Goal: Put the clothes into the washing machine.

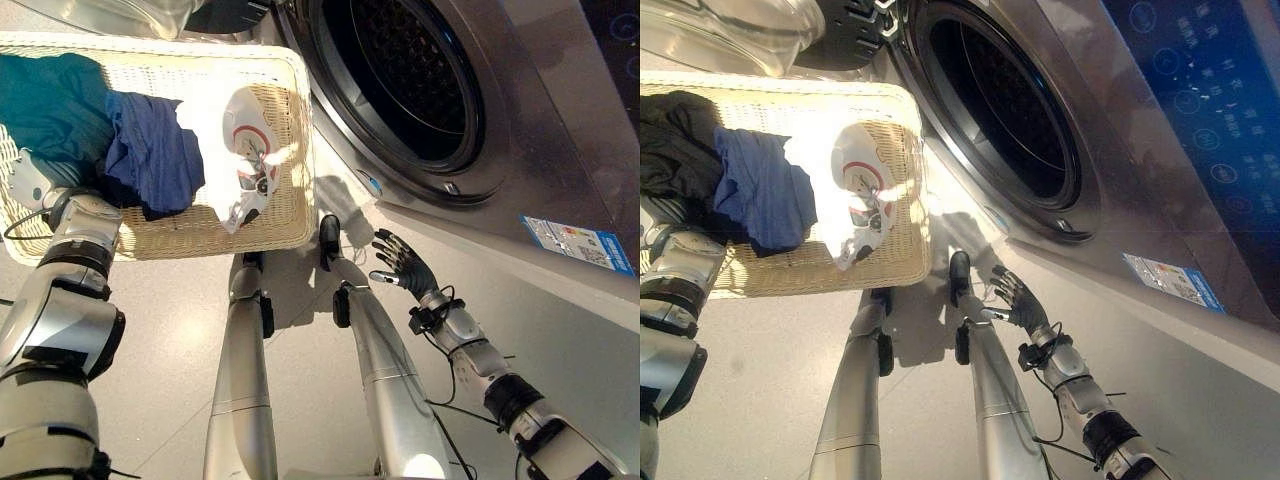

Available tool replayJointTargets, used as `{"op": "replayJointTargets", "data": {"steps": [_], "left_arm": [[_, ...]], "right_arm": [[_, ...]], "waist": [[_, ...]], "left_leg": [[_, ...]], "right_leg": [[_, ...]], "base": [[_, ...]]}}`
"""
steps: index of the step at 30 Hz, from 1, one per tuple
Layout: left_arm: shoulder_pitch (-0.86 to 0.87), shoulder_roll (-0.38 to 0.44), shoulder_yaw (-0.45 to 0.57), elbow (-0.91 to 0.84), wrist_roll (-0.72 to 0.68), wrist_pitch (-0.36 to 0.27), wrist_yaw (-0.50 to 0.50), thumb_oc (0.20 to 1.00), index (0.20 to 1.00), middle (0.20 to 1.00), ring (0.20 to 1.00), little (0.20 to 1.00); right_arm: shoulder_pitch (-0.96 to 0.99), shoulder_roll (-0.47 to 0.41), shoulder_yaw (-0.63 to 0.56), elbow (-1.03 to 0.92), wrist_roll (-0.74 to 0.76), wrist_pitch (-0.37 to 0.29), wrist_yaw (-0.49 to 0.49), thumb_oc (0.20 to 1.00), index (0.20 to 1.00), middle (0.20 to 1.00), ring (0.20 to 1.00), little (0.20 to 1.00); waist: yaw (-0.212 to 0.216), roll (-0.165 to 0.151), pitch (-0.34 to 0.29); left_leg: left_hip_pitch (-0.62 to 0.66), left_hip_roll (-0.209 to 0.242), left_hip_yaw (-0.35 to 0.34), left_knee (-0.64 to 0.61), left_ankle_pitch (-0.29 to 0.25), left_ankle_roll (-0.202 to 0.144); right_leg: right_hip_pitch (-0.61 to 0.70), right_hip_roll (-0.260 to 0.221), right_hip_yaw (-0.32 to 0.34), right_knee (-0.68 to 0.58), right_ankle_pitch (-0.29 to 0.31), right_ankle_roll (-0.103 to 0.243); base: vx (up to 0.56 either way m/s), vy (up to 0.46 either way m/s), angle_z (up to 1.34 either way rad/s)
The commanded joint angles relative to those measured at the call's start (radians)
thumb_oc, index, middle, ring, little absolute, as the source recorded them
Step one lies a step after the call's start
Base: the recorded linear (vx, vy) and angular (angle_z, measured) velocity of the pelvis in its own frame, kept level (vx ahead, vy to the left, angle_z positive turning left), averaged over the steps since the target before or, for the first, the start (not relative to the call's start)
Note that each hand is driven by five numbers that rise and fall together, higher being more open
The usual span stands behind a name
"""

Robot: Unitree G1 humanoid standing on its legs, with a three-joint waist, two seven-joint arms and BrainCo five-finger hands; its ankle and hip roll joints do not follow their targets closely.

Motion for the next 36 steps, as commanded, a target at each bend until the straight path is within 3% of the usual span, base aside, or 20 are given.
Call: {"op": "replayJointTargets", "data": {"steps": [1,5,6,7,9,11,15,17,18,21,22,25,27,30,31,35,36], "left_arm": [[0.109,0.014,0.105,-0.129,-0.106,-0.175,0.038,0.2,0.2,0.2,0.2,0.2],[0.253,-0.019,0.206,-0.255,-0.151,-0.305,0.076,0.2,0.2,0.2,0.2,0.2],[0.253,-0.019,0.206,-0.255,-0.151,-0.305,0.076,0.2,0.2,0.2,0.2,0.2],[0.369,-0.053,0.283,-0.353,-0.101,-0.38,0.11,0.2,0.2,0.2,0.2,0.2],[0.416,-0.067,0.307,-0.395,-0.077,-0.401,0.134,0.2,0.2,0.2,0.2,0.2],[0.488,-0.094,0.364,-0.453,-0.019,-0.435,0.17,0.2,0.2,0.2,0.2,0.2],[0.558,-0.108,0.42,-0.528,0.081,-0.452,0.212,0.2,0.2,0.2,0.2,0.2],[0.569,-0.103,0.433,-0.568,0.1,-0.465,0.202,0.2,0.2,0.2,0.2,0.2],[0.572,-0.096,0.439,-0.605,0.093,-0.5,0.166,0.2,0.2,0.2,0.2,0.2],[0.567,-0.091,0.433,-0.712,0.042,-0.595,-0.017,0.2,0.2,0.2,0.2,0.2],[0.572,-0.093,0.422,-0.754,0.032,-0.601,-0.066,0.2,0.2,0.2,0.2,0.2],[0.583,-0.115,0.38,-0.91,-0.072,-0.627,-0.338,0.2,0.2,0.2,0.2,0.2],[0.603,-0.164,0.311,-1.076,-0.283,-0.556,-0.659,0.2,0.2,0.2,0.2,0.2],[0.605,-0.19,0.251,-1.15,-0.425,-0.486,-0.841,0.2,0.2,0.2,0.2,0.2],[0.606,-0.205,0.214,-1.183,-0.499,-0.447,-0.965,0.2,0.2,0.2,0.2,0.2],[0.571,-0.199,0.088,-1.237,-0.633,-0.329,-1.214,0.2,0.2,0.2,0.2,0.2],[0.565,-0.195,0.068,-1.242,-0.651,-0.314,-1.234,0.2,0.2,0.2,0.2,0.2]], "right_arm": [[0.08,-0.048,-0.009,-0.196,0.05,-0.038,0.064,1.0,1.0,1.0,1.0,1.0],[0.102,-0.045,-0.044,-0.309,-0.009,-0.049,0.038,1.0,1.0,1.0,1.0,1.0],[0.102,-0.045,-0.044,-0.309,-0.009,-0.049,0.038,1.0,1.0,1.0,1.0,1.0],[0.11,-0.043,-0.076,-0.381,-0.128,-0.065,-0.036,1.0,1.0,1.0,1.0,1.0],[0.103,-0.043,-0.096,-0.42,-0.228,-0.06,-0.082,1.0,1.0,1.0,1.0,1.0],[0.069,-0.059,-0.119,-0.491,-0.307,-0.011,-0.131,1.0,1.0,1.0,1.0,1.0],[0.009,-0.063,-0.123,-0.524,-0.343,0.069,-0.113,1.0,1.0,1.0,1.0,1.0],[-0.024,-0.069,-0.113,-0.534,-0.338,0.102,-0.104,1.0,1.0,1.0,1.0,1.0],[-0.05,-0.074,-0.108,-0.534,-0.309,0.125,-0.091,1.0,1.0,1.0,1.0,1.0],[-0.095,-0.063,-0.091,-0.516,-0.226,0.159,-0.045,1.0,1.0,1.0,1.0,1.0],[-0.099,-0.057,-0.086,-0.515,-0.203,0.17,-0.033,1.0,1.0,1.0,1.0,1.0],[-0.113,-0.039,-0.078,-0.513,-0.137,0.218,0.027,1.0,1.0,1.0,1.0,1.0],[-0.121,-0.027,-0.071,-0.518,-0.141,0.268,0.076,1.0,1.0,1.0,1.0,1.0],[-0.132,-0.033,-0.064,-0.526,-0.158,0.296,0.104,1.0,1.0,1.0,1.0,1.0],[-0.138,-0.042,-0.056,-0.528,-0.175,0.316,0.129,1.0,1.0,1.0,1.0,1.0],[-0.187,-0.113,-0.016,-0.531,-0.149,0.343,0.161,1.0,1.0,1.0,1.0,1.0],[-0.193,-0.121,-0.009,-0.53,-0.138,0.344,0.163,1.0,1.0,1.0,1.0,1.0]], "waist": [[0.045,-0.001,-0.014],[0.07,0.016,-0.014],[0.07,0.016,-0.014],[0.093,0.034,-0.014],[0.103,0.043,-0.014],[0.126,0.061,-0.014],[0.157,0.079,-0.014],[0.169,0.083,-0.014],[0.178,0.084,-0.014],[0.196,0.084,-0.014],[0.201,0.085,-0.014],[0.212,0.088,-0.014],[0.218,0.098,-0.014],[0.214,0.106,-0.014],[0.211,0.111,-0.014],[0.193,0.124,-0.014],[0.19,0.125,-0.014]], "left_leg": [[0.108,-0.058,0.04,-0.02,-0.024,0.025],[0.165,-0.056,0.035,-0.061,-0.006,0.027],[0.165,-0.056,0.035,-0.061,-0.006,0.027],[0.223,-0.057,0.028,-0.093,0.004,0.027],[0.248,-0.057,0.026,-0.105,0.009,0.025],[0.299,-0.054,0.022,-0.13,0.019,0.021],[0.362,-0.05,0.019,-0.165,0.029,0.013],[0.385,-0.052,0.018,-0.178,0.033,0.01],[0.402,-0.052,0.017,-0.186,0.034,0.009],[0.423,-0.053,0.012,-0.199,0.04,0.008],[0.431,-0.054,0.01,-0.197,0.033,0.009],[0.442,-0.057,0.01,-0.21,0.041,0.012],[0.448,-0.059,0.01,-0.238,0.058,0.016],[0.448,-0.058,0.012,-0.254,0.072,0.017],[0.451,-0.059,0.013,-0.264,0.078,0.017],[0.449,-0.057,0.028,-0.281,0.09,0.016],[0.453,-0.057,0.031,-0.282,0.088,0.016]], "right_leg": [[0.093,0.04,0.009,-0.137,0.116,0.049],[0.151,0.038,0.002,-0.147,0.098,0.048],[0.151,0.038,0.002,-0.147,0.098,0.048],[0.212,0.04,0.0,-0.153,0.072,0.041],[0.24,0.04,0.0,-0.153,0.058,0.037],[0.296,0.038,-0.004,-0.152,0.028,0.027],[0.368,0.034,-0.015,-0.151,-0.009,0.013],[0.396,0.032,-0.02,-0.158,-0.019,0.008],[0.416,0.029,-0.025,-0.165,-0.024,0.005],[0.441,0.024,-0.036,-0.173,-0.027,0.0],[0.449,0.024,-0.038,-0.171,-0.033,-0.001],[0.461,0.025,-0.046,-0.176,-0.033,-0.001],[0.47,0.022,-0.059,-0.191,-0.026,0.001],[0.468,0.021,-0.064,-0.199,-0.015,0.005],[0.47,0.02,-0.067,-0.205,-0.01,0.008],[0.464,0.014,-0.074,-0.225,0.008,0.011],[0.467,0.013,-0.073,-0.227,0.008,0.012]], "base": [[-0.03,-0.092,0.04],[-0.04,-0.055,0.05],[-0.06,-0.054,0.05],[-0.05,-0.044,0.05],[-0.06,-0.039,0.07],[-0.05,-0.013,0.1],[-0.02,-0.012,0.1],[-0.03,-0.018,0.12],[-0.06,-0.038,0.15],[-0.04,-0.064,0.08],[-0.03,-0.074,0.08],[-0.03,-0.054,0.13],[-0.05,-0.032,0.06],[-0.04,0.003,0.02],[-0.04,0.014,0.01],[-0.04,0.033,0.01],[0.0,0.0,0.0]]}}
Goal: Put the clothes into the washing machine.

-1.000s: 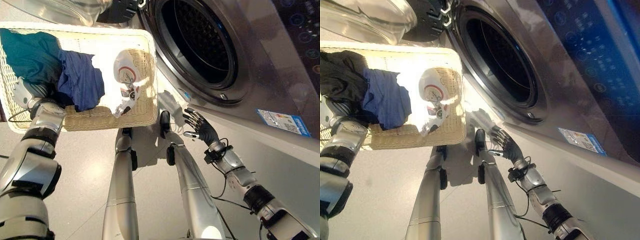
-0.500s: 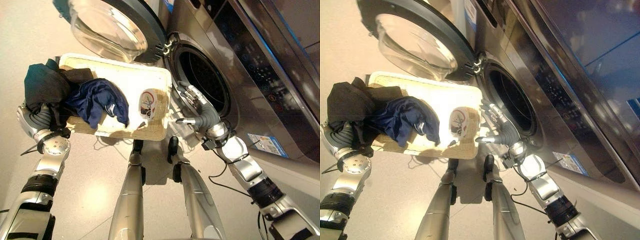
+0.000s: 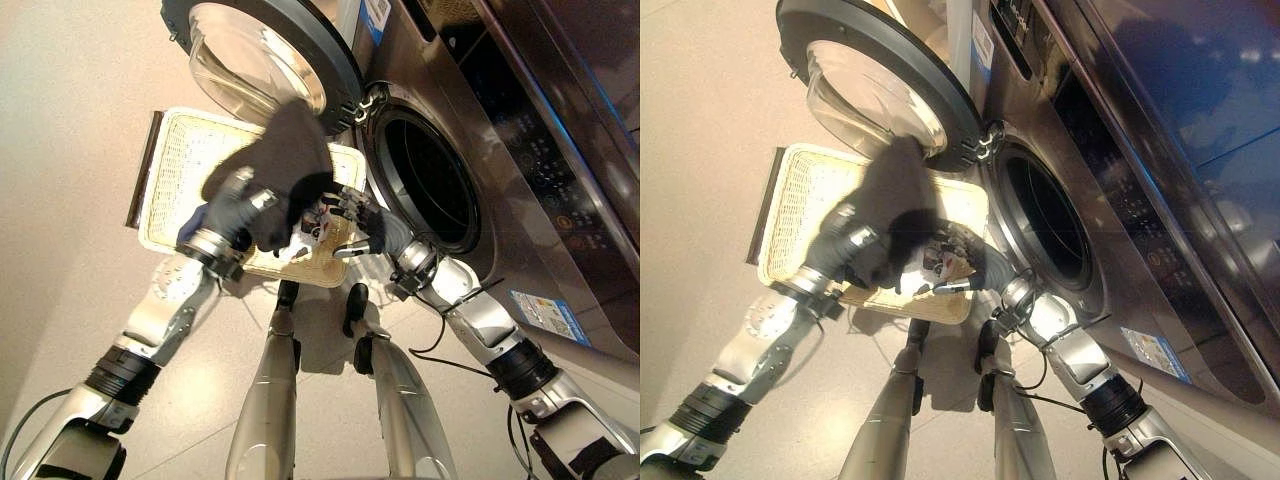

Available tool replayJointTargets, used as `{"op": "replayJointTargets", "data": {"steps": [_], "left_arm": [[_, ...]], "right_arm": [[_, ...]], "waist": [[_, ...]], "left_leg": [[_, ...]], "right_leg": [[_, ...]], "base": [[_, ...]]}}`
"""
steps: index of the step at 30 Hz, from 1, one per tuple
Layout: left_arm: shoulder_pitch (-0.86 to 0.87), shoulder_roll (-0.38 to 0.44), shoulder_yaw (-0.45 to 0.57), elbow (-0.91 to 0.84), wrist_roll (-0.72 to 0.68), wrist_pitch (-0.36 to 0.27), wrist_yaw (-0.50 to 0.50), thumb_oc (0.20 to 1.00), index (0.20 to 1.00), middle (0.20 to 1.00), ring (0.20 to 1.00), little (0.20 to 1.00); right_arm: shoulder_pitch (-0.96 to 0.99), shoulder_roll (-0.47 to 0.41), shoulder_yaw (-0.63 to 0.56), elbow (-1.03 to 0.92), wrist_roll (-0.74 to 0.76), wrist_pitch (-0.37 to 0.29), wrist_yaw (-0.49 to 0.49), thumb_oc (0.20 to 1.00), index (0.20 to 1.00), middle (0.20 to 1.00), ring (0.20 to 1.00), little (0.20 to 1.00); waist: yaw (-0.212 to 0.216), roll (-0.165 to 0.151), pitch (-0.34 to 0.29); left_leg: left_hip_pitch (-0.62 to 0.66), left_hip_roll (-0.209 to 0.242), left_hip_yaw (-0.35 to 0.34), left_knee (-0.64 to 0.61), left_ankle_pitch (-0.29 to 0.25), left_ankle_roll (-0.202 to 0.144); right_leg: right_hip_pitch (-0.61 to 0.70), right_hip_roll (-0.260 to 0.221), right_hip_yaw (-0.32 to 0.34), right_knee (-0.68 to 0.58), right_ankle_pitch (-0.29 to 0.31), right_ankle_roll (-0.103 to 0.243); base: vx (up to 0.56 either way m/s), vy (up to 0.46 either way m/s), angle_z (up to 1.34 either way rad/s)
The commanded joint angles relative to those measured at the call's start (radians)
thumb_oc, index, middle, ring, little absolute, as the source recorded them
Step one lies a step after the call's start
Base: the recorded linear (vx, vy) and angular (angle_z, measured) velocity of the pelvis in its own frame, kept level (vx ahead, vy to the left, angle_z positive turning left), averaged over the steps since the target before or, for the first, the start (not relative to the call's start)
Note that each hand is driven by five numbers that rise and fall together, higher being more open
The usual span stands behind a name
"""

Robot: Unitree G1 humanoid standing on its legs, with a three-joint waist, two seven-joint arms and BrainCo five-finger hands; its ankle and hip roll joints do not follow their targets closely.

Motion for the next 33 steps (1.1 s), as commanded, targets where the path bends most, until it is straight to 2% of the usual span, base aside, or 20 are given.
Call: {"op": "replayJointTargets", "data": {"steps": [1,6,14,18,19,20,22,23,24,25,26,27,28,29,33], "left_arm": [[-0.055,-0.029,-0.04,-0.131,-0.162,0.05,-0.248,0.2,0.2,0.2,0.2,0.2],[-0.104,-0.011,-0.156,-0.15,-0.291,0.132,-0.373,0.2,0.2,0.2,0.2,0.2],[-0.085,-0.038,-0.19,-0.171,-0.465,0.185,-0.434,0.2,0.2,0.2,0.2,0.2],[-0.063,-0.05,-0.186,-0.167,-0.507,0.19,-0.432,0.2,0.2,0.2,0.2,0.2],[-0.046,-0.054,-0.183,-0.169,-0.505,0.186,-0.44,0.2,0.2,0.2,0.2,0.2],[-0.044,-0.054,-0.183,-0.171,-0.503,0.184,-0.441,0.2,0.2,0.2,0.2,0.2],[-0.032,-0.053,-0.185,-0.181,-0.507,0.186,-0.455,0.2,0.2,0.2,0.2,0.2],[-0.026,-0.048,-0.188,-0.186,-0.516,0.181,-0.467,0.2,0.2,0.2,0.2,0.2],[-0.026,-0.047,-0.188,-0.185,-0.517,0.18,-0.468,0.2,0.2,0.2,0.2,0.2],[-0.024,-0.044,-0.193,-0.181,-0.526,0.173,-0.483,0.2,0.2,0.2,0.2,0.2],[-0.024,-0.044,-0.2,-0.177,-0.532,0.167,-0.493,0.2,0.2,0.2,0.2,0.2],[-0.024,-0.044,-0.2,-0.177,-0.532,0.167,-0.493,0.2,0.2,0.2,0.2,0.2],[-0.023,-0.047,-0.212,-0.177,-0.556,0.163,-0.506,0.2,0.2,0.2,0.2,0.2],[-0.021,-0.056,-0.217,-0.175,-0.569,0.157,-0.517,0.2,0.2,0.2,0.2,0.2],[-0.009,-0.084,-0.216,-0.173,-0.617,0.164,-0.558,0.2,0.2,0.2,0.2,0.2]], "right_arm": [[-0.077,-0.075,0.044,-0.089,0.066,-0.012,0.041,1.0,1.0,1.0,1.0,1.0],[-0.12,-0.111,0.119,-0.079,0.127,-0.043,0.014,1.0,1.0,1.0,1.0,1.0],[-0.112,-0.104,0.162,-0.089,0.218,-0.069,-0.038,1.0,1.0,1.0,1.0,1.0],[-0.086,-0.08,0.16,-0.101,0.303,-0.048,-0.028,1.0,1.0,1.0,1.0,1.0],[-0.065,-0.067,0.162,-0.117,0.358,-0.01,0.01,1.0,1.0,1.0,1.0,1.0],[-0.061,-0.067,0.162,-0.12,0.363,-0.003,0.02,1.0,1.0,1.0,1.0,1.0],[-0.041,-0.063,0.173,-0.138,0.444,0.083,0.117,1.0,1.0,1.0,1.0,1.0],[-0.025,-0.066,0.194,-0.148,0.516,0.157,0.209,1.0,1.0,1.0,1.0,1.0],[-0.023,-0.065,0.196,-0.147,0.517,0.155,0.216,1.0,1.0,1.0,1.0,1.0],[-0.013,-0.067,0.217,-0.151,0.547,0.186,0.261,1.0,1.0,1.0,1.0,1.0],[-0.007,-0.069,0.234,-0.153,0.575,0.201,0.281,0.953,0.953,0.953,0.953,0.953],[-0.007,-0.069,0.234,-0.153,0.575,0.201,0.281,0.953,0.953,0.953,0.953,0.953],[0.007,-0.064,0.256,-0.152,0.632,0.211,0.306,0.385,0.385,0.385,0.385,0.385],[0.023,-0.048,0.265,-0.152,0.7,0.223,0.317,0.2,0.2,0.2,0.2,0.2],[0.05,-0.017,0.27,-0.148,0.721,0.23,0.349,0.2,0.2,0.2,0.2,0.2]], "waist": [[-0.057,0.059,-0.023],[-0.074,0.066,-0.023],[-0.085,0.067,-0.023],[-0.087,0.065,-0.023],[-0.089,0.063,-0.023],[-0.089,0.063,-0.023],[-0.089,0.064,-0.023],[-0.088,0.064,-0.023],[-0.087,0.064,-0.023],[-0.086,0.064,-0.023],[-0.085,0.064,-0.023],[-0.085,0.064,-0.023],[-0.083,0.063,-0.023],[-0.084,0.061,-0.023],[-0.087,0.056,-0.023]], "left_leg": [[-0.022,-0.073,0.093,0.028,-0.006,0.077],[-0.003,-0.071,0.109,0.004,0.003,0.077],[0.019,-0.072,0.118,-0.016,0.008,0.079],[0.029,-0.073,0.124,-0.022,0.008,0.082],[0.029,-0.073,0.128,-0.027,0.01,0.084],[0.029,-0.073,0.129,-0.028,0.011,0.084],[0.029,-0.074,0.131,-0.032,0.016,0.087],[0.03,-0.073,0.132,-0.035,0.019,0.088],[0.03,-0.073,0.132,-0.036,0.019,0.088],[0.032,-0.073,0.132,-0.04,0.021,0.089],[0.031,-0.073,0.132,-0.042,0.022,0.089],[0.031,-0.073,0.132,-0.042,0.022,0.089],[0.035,-0.074,0.132,-0.049,0.026,0.09],[0.037,-0.075,0.133,-0.051,0.027,0.091],[0.039,-0.075,0.14,-0.056,0.029,0.092]], "right_leg": [[0.084,0.016,0.003,-0.172,0.087,0.075],[0.097,0.013,0.017,-0.199,0.107,0.077],[0.115,0.008,0.031,-0.233,0.13,0.074],[0.122,0.007,0.032,-0.242,0.136,0.074],[0.122,0.006,0.032,-0.249,0.143,0.074],[0.121,0.006,0.032,-0.251,0.144,0.074],[0.121,0.006,0.033,-0.256,0.15,0.073],[0.123,0.005,0.033,-0.259,0.153,0.073],[0.123,0.005,0.033,-0.26,0.153,0.073],[0.124,0.005,0.033,-0.263,0.155,0.074],[0.123,0.005,0.033,-0.264,0.157,0.074],[0.123,0.005,0.033,-0.264,0.157,0.074],[0.125,0.005,0.033,-0.269,0.162,0.074],[0.125,0.005,0.035,-0.271,0.167,0.076],[0.123,0.006,0.036,-0.281,0.178,0.078]], "base": [[-0.02,0.018,0.03],[0.0,0.002,0.01],[0.0,0.0,0.0],[-0.01,-0.016,-0.09],[-0.02,-0.012,-0.11],[-0.02,-0.015,-0.1],[-0.01,-0.016,-0.07],[0.0,-0.019,-0.06],[0.0,-0.028,-0.05],[0.0,0.0,0.0],[0.0,0.0,0.0],[-0.01,-0.034,0.01],[0.0,-0.042,0.01],[0.0,-0.043,0.01],[0.0,-0.004,-0.01]]}}
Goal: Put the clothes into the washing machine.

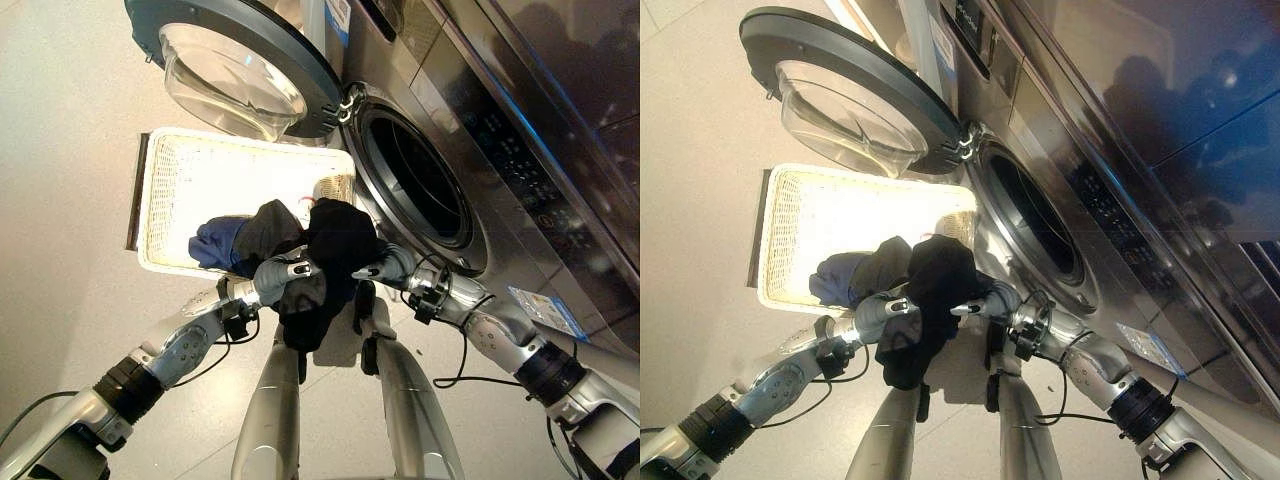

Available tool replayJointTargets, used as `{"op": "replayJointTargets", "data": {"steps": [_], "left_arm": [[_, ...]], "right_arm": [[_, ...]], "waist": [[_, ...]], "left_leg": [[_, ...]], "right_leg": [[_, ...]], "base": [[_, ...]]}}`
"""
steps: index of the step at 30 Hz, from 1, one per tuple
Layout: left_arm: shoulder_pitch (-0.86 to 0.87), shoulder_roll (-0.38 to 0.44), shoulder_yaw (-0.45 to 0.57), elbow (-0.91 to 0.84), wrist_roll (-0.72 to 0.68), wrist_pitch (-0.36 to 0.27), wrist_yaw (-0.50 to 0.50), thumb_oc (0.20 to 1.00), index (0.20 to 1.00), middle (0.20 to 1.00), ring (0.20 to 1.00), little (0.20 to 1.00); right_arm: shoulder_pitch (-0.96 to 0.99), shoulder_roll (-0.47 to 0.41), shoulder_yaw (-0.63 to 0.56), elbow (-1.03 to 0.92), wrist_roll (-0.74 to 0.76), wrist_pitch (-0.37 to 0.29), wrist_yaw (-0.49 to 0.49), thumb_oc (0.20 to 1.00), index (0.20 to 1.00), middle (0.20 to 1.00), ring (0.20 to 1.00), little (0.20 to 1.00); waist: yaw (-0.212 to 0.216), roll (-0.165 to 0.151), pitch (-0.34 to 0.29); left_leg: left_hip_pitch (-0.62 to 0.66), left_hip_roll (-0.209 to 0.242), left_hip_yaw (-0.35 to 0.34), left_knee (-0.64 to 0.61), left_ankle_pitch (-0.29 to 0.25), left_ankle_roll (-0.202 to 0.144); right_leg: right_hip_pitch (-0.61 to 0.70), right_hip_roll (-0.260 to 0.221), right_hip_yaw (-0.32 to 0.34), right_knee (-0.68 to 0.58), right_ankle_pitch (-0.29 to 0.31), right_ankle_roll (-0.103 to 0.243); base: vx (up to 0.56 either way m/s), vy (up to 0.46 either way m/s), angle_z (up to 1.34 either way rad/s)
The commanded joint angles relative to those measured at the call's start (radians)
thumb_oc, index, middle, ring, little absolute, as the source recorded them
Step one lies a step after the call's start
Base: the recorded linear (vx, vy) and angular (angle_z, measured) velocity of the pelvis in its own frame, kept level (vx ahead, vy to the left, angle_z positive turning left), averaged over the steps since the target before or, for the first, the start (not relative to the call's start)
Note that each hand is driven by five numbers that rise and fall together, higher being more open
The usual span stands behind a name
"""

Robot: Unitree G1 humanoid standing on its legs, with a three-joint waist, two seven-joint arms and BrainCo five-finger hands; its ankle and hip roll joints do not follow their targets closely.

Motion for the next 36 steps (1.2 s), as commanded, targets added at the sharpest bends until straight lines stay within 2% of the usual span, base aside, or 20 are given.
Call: {"op": "replayJointTargets", "data": {"steps": [1,3,4,8,15,18,19,20,21,23,24,25,26,27,29,30,31,32,36], "left_arm": [[-0.045,-0.169,-0.03,-0.174,-0.09,-0.03,-0.115,0.2,0.2,0.2,0.2,0.2],[-0.044,-0.174,-0.034,-0.178,-0.094,-0.031,-0.122,0.2,0.2,0.2,0.2,0.2],[-0.038,-0.19,-0.045,-0.183,-0.076,-0.041,-0.128,0.2,0.2,0.2,0.2,0.2],[-0.045,-0.198,-0.07,-0.189,-0.074,-0.061,-0.147,0.2,0.2,0.2,0.2,0.2],[-0.051,-0.204,-0.079,-0.197,-0.087,-0.059,-0.167,0.2,0.2,0.2,0.2,0.2],[-0.051,-0.205,-0.081,-0.195,-0.082,-0.077,-0.166,0.2,0.2,0.2,0.2,0.2],[-0.049,-0.21,-0.078,-0.194,-0.087,-0.079,-0.165,0.2,0.2,0.2,0.2,0.2],[-0.049,-0.211,-0.077,-0.194,-0.087,-0.081,-0.165,0.2,0.2,0.2,0.2,0.2],[-0.051,-0.213,-0.074,-0.198,-0.084,-0.09,-0.169,0.2,0.2,0.2,0.2,0.2],[-0.051,-0.215,-0.074,-0.201,-0.077,-0.098,-0.17,0.2,0.2,0.2,0.2,0.2],[-0.052,-0.209,-0.073,-0.208,-0.074,-0.113,-0.169,0.2,0.2,0.2,0.2,0.2],[-0.051,-0.207,-0.073,-0.209,-0.073,-0.12,-0.169,0.2,0.2,0.2,0.2,0.2],[-0.051,-0.199,-0.071,-0.213,-0.077,-0.137,-0.168,0.2,0.2,0.2,0.2,0.2],[-0.052,-0.182,-0.064,-0.221,-0.089,-0.176,-0.152,0.2,0.2,0.2,0.2,0.2],[-0.048,-0.168,-0.032,-0.231,-0.112,-0.24,-0.112,0.2,0.2,0.2,0.2,0.2],[-0.048,-0.165,-0.014,-0.238,-0.12,-0.267,-0.088,0.2,0.2,0.2,0.2,0.2],[-0.048,-0.164,-0.009,-0.24,-0.122,-0.285,-0.078,0.2,0.2,0.2,0.2,0.2],[-0.049,-0.158,0.043,-0.26,-0.136,-0.315,-0.024,0.2,0.2,0.2,0.2,0.2],[-0.043,-0.156,0.16,-0.302,-0.136,-0.341,0.088,0.2,0.2,0.2,0.2,0.2]], "right_arm": [[-0.006,0.125,0.169,-0.158,0.047,0.039,0.158,0.2,0.2,0.2,0.2,0.2],[-0.002,0.128,0.171,-0.162,0.057,0.048,0.167,0.2,0.2,0.2,0.2,0.2],[0.01,0.145,0.176,-0.165,0.069,0.079,0.185,0.2,0.2,0.2,0.2,0.2],[0.014,0.151,0.197,-0.175,0.076,0.132,0.216,0.2,0.2,0.2,0.2,0.2],[0.006,0.14,0.212,-0.163,0.055,0.138,0.256,0.2,0.2,0.2,0.2,0.2],[0.011,0.148,0.212,-0.156,0.099,0.157,0.288,0.2,0.2,0.2,0.2,0.2],[0.011,0.154,0.211,-0.153,0.096,0.148,0.281,0.495,0.495,0.495,0.495,0.495],[0.011,0.156,0.211,-0.152,0.092,0.142,0.275,0.693,0.693,0.693,0.693,0.693],[0.011,0.16,0.208,-0.151,0.059,0.077,0.214,1.0,1.0,1.0,1.0,1.0],[0.009,0.16,0.204,-0.153,0.025,0.023,0.167,1.0,1.0,1.0,1.0,1.0],[0.008,0.153,0.199,-0.154,-0.035,-0.076,0.098,1.0,1.0,1.0,1.0,1.0],[0.007,0.15,0.196,-0.155,-0.066,-0.119,0.064,1.0,1.0,1.0,1.0,1.0],[-0.002,0.138,0.183,-0.154,-0.168,-0.221,-0.016,1.0,1.0,1.0,1.0,1.0],[-0.02,0.114,0.154,-0.158,-0.382,-0.35,-0.202,1.0,1.0,1.0,1.0,1.0],[-0.047,0.076,0.091,-0.154,-0.738,-0.442,-0.443,1.0,1.0,1.0,1.0,1.0],[-0.061,0.059,0.067,-0.161,-0.859,-0.444,-0.535,1.0,1.0,1.0,1.0,1.0],[-0.064,0.055,0.06,-0.163,-0.925,-0.448,-0.576,1.0,1.0,1.0,1.0,1.0],[-0.092,0.021,0.009,-0.17,-1.084,-0.421,-0.658,1.0,1.0,1.0,1.0,1.0],[-0.133,-0.045,-0.08,-0.147,-1.18,-0.364,-0.726,1.0,1.0,1.0,1.0,1.0]], "waist": [[-0.049,0.012,-0.022],[-0.05,0.01,-0.022],[-0.052,0.008,-0.022],[-0.059,0.001,-0.022],[-0.062,-0.001,-0.022],[-0.064,0.001,-0.022],[-0.065,0.003,-0.022],[-0.065,0.003,-0.022],[-0.067,0.005,-0.022],[-0.068,0.006,-0.022],[-0.069,0.007,-0.022],[-0.069,0.007,-0.022],[-0.071,0.008,-0.022],[-0.076,0.01,-0.022],[-0.082,0.014,-0.022],[-0.083,0.018,-0.022],[-0.083,0.019,-0.022],[-0.082,0.024,-0.022],[-0.068,0.036,-0.022]], "left_leg": [[-0.016,-0.086,0.084,0.015,0.011,0.084],[-0.017,-0.086,0.086,0.012,0.012,0.085],[-0.018,-0.086,0.087,0.007,0.014,0.088],[-0.023,-0.085,0.095,0.001,0.018,0.092],[-0.018,-0.082,0.104,-0.01,0.021,0.093],[-0.023,-0.083,0.107,-0.005,0.022,0.093],[-0.024,-0.083,0.108,-0.004,0.022,0.092],[-0.024,-0.083,0.108,-0.004,0.022,0.092],[-0.027,-0.082,0.111,-0.004,0.023,0.092],[-0.03,-0.082,0.112,-0.003,0.024,0.092],[-0.03,-0.082,0.112,-0.003,0.024,0.091],[-0.031,-0.082,0.112,-0.003,0.024,0.091],[-0.032,-0.081,0.115,-0.002,0.025,0.09],[-0.034,-0.08,0.118,0.0,0.025,0.09],[-0.026,-0.078,0.125,-0.001,0.024,0.092],[-0.023,-0.078,0.127,-0.002,0.023,0.093],[-0.023,-0.078,0.127,-0.002,0.022,0.093],[-0.014,-0.082,0.126,0.002,0.016,0.095],[0.008,-0.091,0.115,0.015,0.001,0.098]], "right_leg": [[0.09,0.001,0.014,-0.236,0.171,0.079],[0.087,0.001,0.015,-0.239,0.175,0.079],[0.084,0.003,0.018,-0.243,0.179,0.078],[0.072,0.009,0.024,-0.245,0.188,0.078],[0.073,0.011,0.026,-0.258,0.197,0.077],[0.068,0.008,0.026,-0.262,0.207,0.077],[0.066,0.008,0.026,-0.262,0.207,0.077],[0.066,0.008,0.026,-0.262,0.207,0.077],[0.063,0.007,0.025,-0.263,0.207,0.076],[0.062,0.006,0.023,-0.264,0.208,0.075],[0.062,0.006,0.023,-0.266,0.208,0.075],[0.062,0.006,0.023,-0.266,0.209,0.075],[0.062,0.005,0.021,-0.268,0.21,0.074],[0.06,0.005,0.023,-0.269,0.212,0.072],[0.069,0.005,0.023,-0.271,0.211,0.071],[0.071,0.005,0.023,-0.27,0.208,0.071],[0.072,0.005,0.023,-0.27,0.207,0.071],[0.082,0.004,0.021,-0.267,0.199,0.071],[0.108,-0.004,0.009,-0.254,0.18,0.072]], "base": [[0.01,-0.02,-0.05],[0.01,-0.022,-0.06],[0.01,-0.028,-0.07],[0.01,-0.025,-0.06],[0.01,-0.007,-0.06],[0.02,-0.009,-0.08],[0.0,0.005,-0.06],[0.0,0.01,-0.07],[0.0,0.009,-0.07],[0.0,0.009,-0.04],[-0.01,0.008,-0.04],[-0.01,0.009,-0.04],[0.0,0.0,0.0],[0.0,0.0,0.0],[0.0,0.045,-0.04],[0.0,0.043,-0.04],[0.01,0.054,-0.01],[0.01,0.048,-0.04],[0.02,0.017,-0.09]]}}
